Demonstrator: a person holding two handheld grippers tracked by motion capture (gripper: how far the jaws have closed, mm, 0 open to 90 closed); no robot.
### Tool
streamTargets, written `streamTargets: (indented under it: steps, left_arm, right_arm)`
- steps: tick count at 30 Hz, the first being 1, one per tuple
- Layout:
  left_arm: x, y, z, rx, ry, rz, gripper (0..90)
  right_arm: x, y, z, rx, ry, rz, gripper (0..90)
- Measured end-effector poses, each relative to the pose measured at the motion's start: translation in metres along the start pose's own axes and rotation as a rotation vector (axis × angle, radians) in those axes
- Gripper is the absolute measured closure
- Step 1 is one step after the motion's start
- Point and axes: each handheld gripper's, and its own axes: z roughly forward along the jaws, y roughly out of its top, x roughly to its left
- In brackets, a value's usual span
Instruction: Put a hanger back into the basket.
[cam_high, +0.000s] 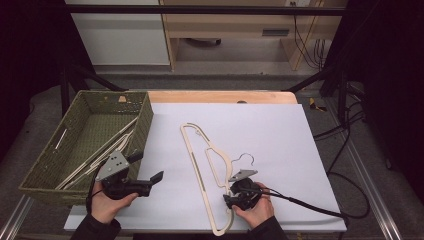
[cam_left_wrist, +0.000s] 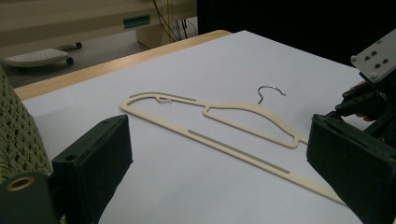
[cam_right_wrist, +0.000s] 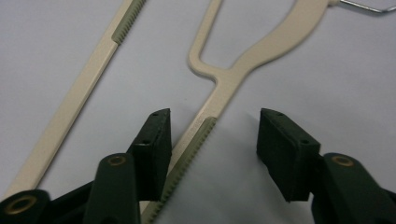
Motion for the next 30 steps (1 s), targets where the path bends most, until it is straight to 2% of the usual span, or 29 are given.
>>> streamTargets:
  steps: [2,3,4,6,8,13,14,15,16,21,30]
  left_arm:
    - [0.000,0.000,0.000,0.001,0.000,0.000,6.7]
    - [0.000,0.000,0.000,0.001,-0.001,-0.001,6.7]
    - [0.000,0.000,0.000,0.001,-0.001,0.000,6.7]
    - [0.000,0.000,0.000,0.002,-0.003,-0.001,6.7]
    - [0.000,0.000,0.000,0.001,-0.003,-0.002,6.8]
    - [0.000,0.000,0.000,0.004,-0.004,-0.003,6.8]
    - [0.000,0.000,0.000,0.005,-0.006,-0.002,6.8]
    - [-0.001,0.000,0.001,0.006,-0.006,-0.003,6.8]
    - [-0.001,0.000,0.001,0.006,-0.006,-0.003,6.8]
    - [-0.001,-0.001,0.001,0.008,-0.008,-0.004,6.8]
    - [-0.005,0.000,0.004,0.013,-0.014,0.001,6.9]
  right_arm:
    - [-0.002,0.000,-0.002,0.011,-0.002,0.032,48.7]
    - [-0.006,-0.001,-0.002,0.006,0.001,0.017,49.8]
    - [-0.006,-0.001,-0.003,0.018,-0.012,0.047,50.9]
    - [-0.012,-0.003,-0.005,0.017,-0.016,0.028,53.1]
    - [-0.015,-0.004,-0.008,0.035,-0.033,0.058,56.2]
    - [-0.028,-0.007,-0.011,0.036,-0.033,0.094,71.1]
    - [-0.031,-0.008,-0.012,0.036,-0.035,0.086,73.1]
    - [-0.032,-0.008,-0.013,0.039,-0.035,0.107,74.9]
    - [-0.035,-0.009,-0.013,0.034,-0.023,0.102,75.9]
    - [-0.039,-0.010,-0.015,0.037,-0.056,0.098,69.7]
    - [-0.035,-0.011,-0.015,0.051,-0.085,0.129,75.1]
